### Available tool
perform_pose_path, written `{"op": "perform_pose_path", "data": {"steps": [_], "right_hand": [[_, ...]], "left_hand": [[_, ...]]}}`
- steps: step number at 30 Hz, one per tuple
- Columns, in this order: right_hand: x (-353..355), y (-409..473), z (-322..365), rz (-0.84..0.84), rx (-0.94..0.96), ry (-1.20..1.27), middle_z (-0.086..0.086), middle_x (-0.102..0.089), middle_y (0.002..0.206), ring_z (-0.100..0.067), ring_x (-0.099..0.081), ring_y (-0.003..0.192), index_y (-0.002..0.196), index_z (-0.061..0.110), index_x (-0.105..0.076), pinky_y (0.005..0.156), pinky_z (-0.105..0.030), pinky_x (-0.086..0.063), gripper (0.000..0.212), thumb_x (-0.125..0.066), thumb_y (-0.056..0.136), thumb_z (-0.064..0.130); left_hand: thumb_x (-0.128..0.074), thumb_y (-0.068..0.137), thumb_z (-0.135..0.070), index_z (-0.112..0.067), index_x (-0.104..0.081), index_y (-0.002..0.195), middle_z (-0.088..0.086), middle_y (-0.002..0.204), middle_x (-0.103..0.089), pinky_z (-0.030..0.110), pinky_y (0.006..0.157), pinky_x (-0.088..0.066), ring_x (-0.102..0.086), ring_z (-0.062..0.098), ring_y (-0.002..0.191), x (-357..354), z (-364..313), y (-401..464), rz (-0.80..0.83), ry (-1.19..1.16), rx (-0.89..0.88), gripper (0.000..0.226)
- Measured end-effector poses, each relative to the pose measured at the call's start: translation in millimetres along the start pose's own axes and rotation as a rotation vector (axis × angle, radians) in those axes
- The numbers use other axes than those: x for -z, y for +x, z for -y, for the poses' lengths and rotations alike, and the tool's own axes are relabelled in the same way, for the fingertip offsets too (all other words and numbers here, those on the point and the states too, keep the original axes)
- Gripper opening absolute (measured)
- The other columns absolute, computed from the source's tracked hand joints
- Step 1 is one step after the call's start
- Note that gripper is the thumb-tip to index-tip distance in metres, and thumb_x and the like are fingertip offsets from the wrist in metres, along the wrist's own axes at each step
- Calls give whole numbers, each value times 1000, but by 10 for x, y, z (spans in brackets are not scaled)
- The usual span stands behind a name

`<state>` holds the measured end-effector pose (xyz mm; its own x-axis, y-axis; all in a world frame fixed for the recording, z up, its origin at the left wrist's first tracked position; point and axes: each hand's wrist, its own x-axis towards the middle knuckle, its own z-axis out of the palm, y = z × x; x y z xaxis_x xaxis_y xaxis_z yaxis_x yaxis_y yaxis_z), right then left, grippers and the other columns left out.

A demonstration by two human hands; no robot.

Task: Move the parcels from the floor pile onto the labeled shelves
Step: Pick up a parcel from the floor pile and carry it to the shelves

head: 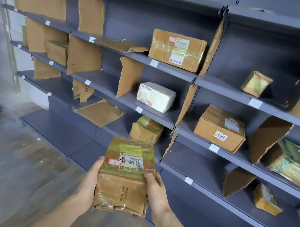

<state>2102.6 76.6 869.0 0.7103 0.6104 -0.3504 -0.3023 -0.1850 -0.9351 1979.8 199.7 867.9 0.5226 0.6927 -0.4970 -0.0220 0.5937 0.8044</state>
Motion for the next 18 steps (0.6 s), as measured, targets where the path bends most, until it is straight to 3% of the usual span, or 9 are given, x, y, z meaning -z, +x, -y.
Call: {"op": "perform_pose_path", "data": {"steps": [3, 6, 12, 18], "right_hand": [[-341, 213, 56, 49, -4, 4, 7, -74, 107, -4, -70, 85, 119, 28, -65, 51, -11, -50, 23, -58, 100, 39], [-645, 472, 90, 77, 2, 6, 8, -75, 105, 1, -71, 78, 119, 27, -65, 49, -10, -50, 23, -58, 101, 39], [-1168, 1164, 149, 49, -5, 25, 12, -77, 100, -5, -73, 88, 118, 31, -66, 67, -21, -53, 23, -60, 98, 42], [-1555, 1847, 213, 21, -36, 59, 9, -78, 104, -11, -73, 97, 117, 30, -67, 74, -25, -54, 24, -62, 98, 43]], "left_hand": [[-47, 93, -63, -19, -75, 106, 14, 99, -77, 52, 90, -54, -73, 35, 91, 230, -251, 222, -12, -15, -14, 54], [-45, 94, -64, -19, -75, 107, 14, 101, -76, 52, 91, -54, -74, 34, 92, 424, -474, 471, -25, -13, -24, 55], [-44, 95, -61, -18, -75, 110, 15, 102, -76, 47, 81, -56, -74, 34, 90, 626, -851, 1123, -31, 5, -39, 55], [-45, 97, -57, -17, -74, 107, 15, 99, -76, 43, 73, -55, -75, 32, 83, 725, -1209, 1813, -22, 24, -35, 51]]}}
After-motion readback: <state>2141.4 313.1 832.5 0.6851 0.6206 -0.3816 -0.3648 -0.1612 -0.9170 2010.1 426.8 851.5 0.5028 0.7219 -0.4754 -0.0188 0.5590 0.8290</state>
